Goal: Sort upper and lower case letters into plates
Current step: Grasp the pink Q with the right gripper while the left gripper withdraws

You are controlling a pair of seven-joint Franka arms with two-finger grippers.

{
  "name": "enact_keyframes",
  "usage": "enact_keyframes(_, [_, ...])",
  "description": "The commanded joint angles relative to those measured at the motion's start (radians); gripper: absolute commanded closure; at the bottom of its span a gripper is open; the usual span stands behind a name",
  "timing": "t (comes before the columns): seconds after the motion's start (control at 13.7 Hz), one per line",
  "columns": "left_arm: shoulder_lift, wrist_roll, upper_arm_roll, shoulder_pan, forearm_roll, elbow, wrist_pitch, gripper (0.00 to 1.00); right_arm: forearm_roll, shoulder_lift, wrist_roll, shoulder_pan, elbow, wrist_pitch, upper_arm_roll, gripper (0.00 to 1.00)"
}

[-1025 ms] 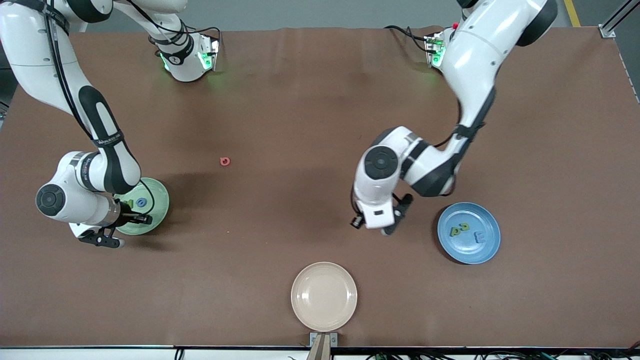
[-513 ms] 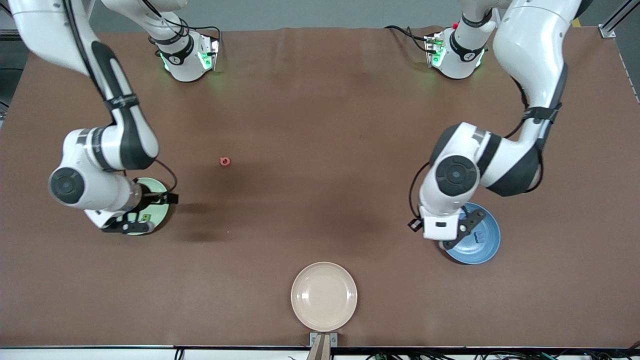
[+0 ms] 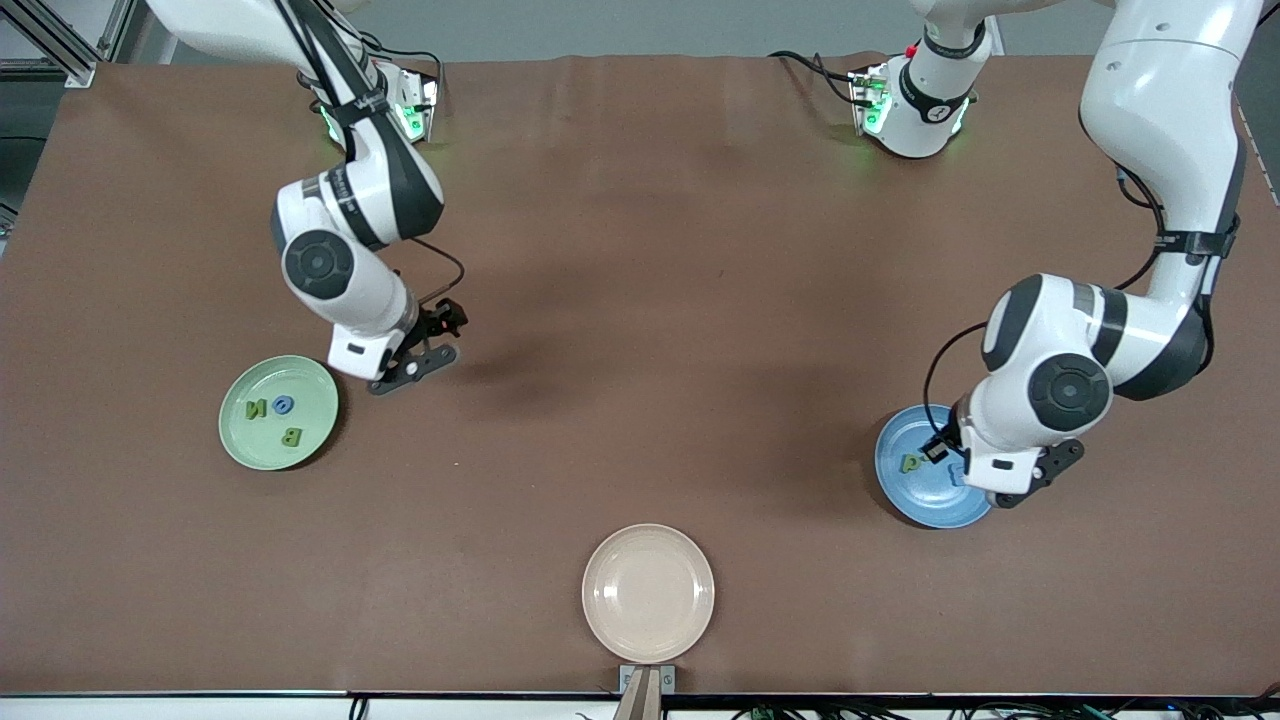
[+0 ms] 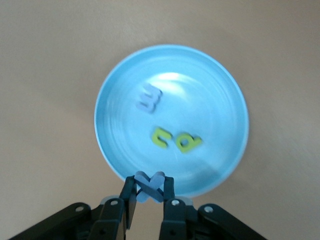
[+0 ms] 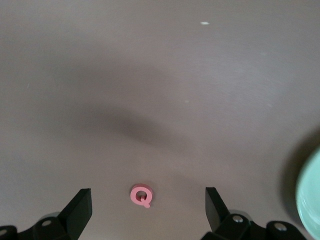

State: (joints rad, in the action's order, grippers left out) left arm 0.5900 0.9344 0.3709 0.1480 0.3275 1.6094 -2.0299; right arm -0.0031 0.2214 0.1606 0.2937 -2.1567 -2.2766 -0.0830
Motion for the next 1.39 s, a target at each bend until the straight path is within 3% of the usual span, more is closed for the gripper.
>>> enact_keyframes(0.0, [0.051,-0.012,0.010,0.016,0.034,0.004,-0.088,0.96,-0.011,-0.013,0.135,-0.014,-0.106,-0.128,0.008,0.00])
enact_keyframes(0.07, [0.069,-0.012,0.008,0.015,0.073,-0.003,-0.120,0.93,-0.012,-0.004,0.137,-0.011,-0.133,-0.180,0.008,0.00])
enact_keyframes(0.22, [0.108,-0.012,0.006,0.013,0.128,-0.041,-0.135,0.67,-0.014,0.007,0.137,-0.010,-0.160,-0.211,0.008,0.00])
enact_keyframes(0.37, [0.123,-0.015,0.006,0.008,0.128,-0.080,-0.135,0.17,-0.017,0.009,0.138,-0.007,-0.179,-0.224,0.008,0.00])
enact_keyframes(0.44, [0.120,-0.017,0.006,0.011,0.127,-0.101,-0.133,0.00,-0.017,0.013,0.138,-0.004,-0.196,-0.247,0.008,0.00])
enact_keyframes(0.88, [0.085,-0.060,0.013,-0.004,0.131,-0.138,-0.072,0.00,-0.017,0.062,0.135,-0.004,-0.241,-0.305,0.008,0.00])
enact_keyframes(0.95, [0.080,-0.071,0.017,-0.004,0.131,-0.169,-0.015,0.00,-0.017,0.067,0.132,0.001,-0.247,-0.311,0.006,0.00])
enact_keyframes(1.32, [-0.050,-0.342,0.034,0.018,0.096,-0.204,0.132,0.00,-0.017,0.098,0.128,0.015,-0.265,-0.345,0.006,0.02])
